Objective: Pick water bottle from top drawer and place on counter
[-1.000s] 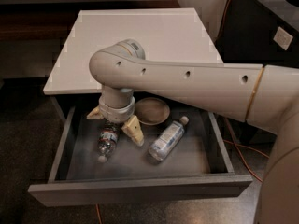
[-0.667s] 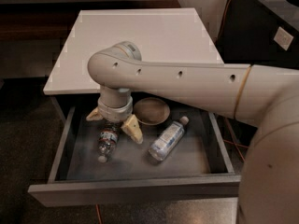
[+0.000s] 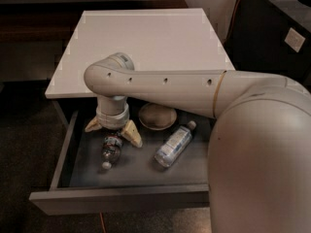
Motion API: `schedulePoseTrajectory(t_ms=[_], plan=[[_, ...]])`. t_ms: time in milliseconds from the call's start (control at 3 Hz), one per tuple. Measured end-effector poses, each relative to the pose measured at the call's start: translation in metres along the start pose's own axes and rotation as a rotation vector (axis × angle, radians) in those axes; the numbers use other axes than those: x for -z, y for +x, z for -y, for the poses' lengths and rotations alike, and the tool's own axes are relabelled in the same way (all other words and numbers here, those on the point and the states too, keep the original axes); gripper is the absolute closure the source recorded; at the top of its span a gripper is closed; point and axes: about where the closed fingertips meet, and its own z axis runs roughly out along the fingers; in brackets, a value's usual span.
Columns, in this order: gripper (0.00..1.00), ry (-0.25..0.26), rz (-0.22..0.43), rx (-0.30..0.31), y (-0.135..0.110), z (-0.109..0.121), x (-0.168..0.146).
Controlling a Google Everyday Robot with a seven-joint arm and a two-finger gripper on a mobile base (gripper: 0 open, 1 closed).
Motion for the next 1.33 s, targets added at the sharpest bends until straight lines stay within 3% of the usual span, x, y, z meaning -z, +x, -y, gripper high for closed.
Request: schedulePoseTrajectory(t_ms=[333, 1000, 1333], plan=[[0.00, -0.010, 0.010, 0.035, -0.001, 0.011, -0.015], [0.00, -0.074, -0.047, 0.056, -0.006, 0.024, -0.033], [0.15, -0.103, -0.062, 0.053, -0.006, 0.024, -0.040]])
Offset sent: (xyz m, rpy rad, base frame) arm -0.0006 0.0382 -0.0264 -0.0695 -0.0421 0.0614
